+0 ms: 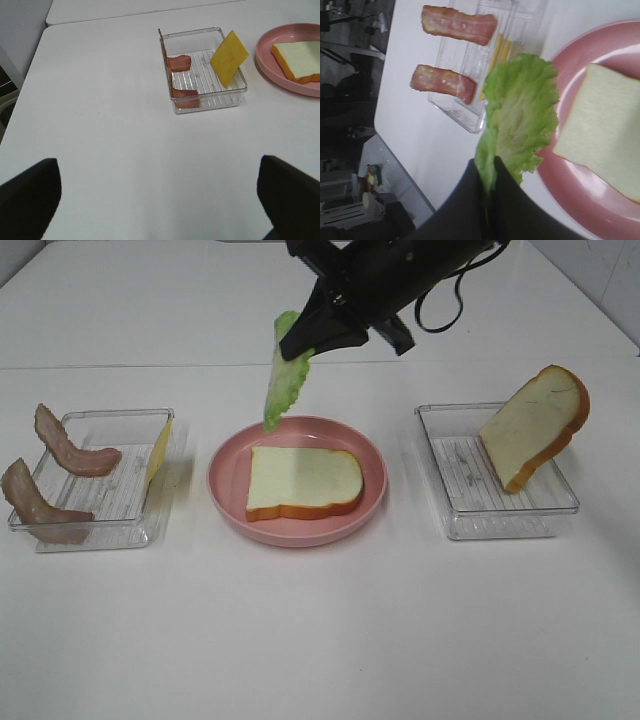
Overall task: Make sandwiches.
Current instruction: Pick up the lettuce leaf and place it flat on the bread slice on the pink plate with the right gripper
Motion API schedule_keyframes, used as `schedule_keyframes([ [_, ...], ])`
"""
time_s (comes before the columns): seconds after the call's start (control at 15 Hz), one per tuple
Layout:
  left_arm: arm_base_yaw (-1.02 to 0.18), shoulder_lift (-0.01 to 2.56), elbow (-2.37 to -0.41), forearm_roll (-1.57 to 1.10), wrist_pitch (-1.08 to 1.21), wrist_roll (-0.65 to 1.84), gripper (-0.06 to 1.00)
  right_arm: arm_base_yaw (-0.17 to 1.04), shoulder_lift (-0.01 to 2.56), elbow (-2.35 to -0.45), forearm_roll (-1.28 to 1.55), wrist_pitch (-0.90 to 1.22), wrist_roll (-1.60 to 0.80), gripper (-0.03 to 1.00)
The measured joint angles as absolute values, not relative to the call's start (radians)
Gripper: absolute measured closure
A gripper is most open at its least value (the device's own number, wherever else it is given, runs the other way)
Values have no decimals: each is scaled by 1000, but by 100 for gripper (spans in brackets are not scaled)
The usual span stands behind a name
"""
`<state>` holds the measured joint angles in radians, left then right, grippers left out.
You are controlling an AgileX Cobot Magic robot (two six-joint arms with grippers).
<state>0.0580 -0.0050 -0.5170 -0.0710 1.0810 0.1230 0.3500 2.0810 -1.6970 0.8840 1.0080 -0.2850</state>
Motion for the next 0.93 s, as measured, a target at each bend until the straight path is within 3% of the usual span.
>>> schedule_keyframes([
  [0.4, 58, -5, -517, -71, 1081, 123, -5, 362, 2265, -1697, 1080, 987, -395, 95],
  [0.93, 58, -5, -517, -71, 1081, 123, -5, 355, 2320, -1697, 962, 975, -376, 95],
])
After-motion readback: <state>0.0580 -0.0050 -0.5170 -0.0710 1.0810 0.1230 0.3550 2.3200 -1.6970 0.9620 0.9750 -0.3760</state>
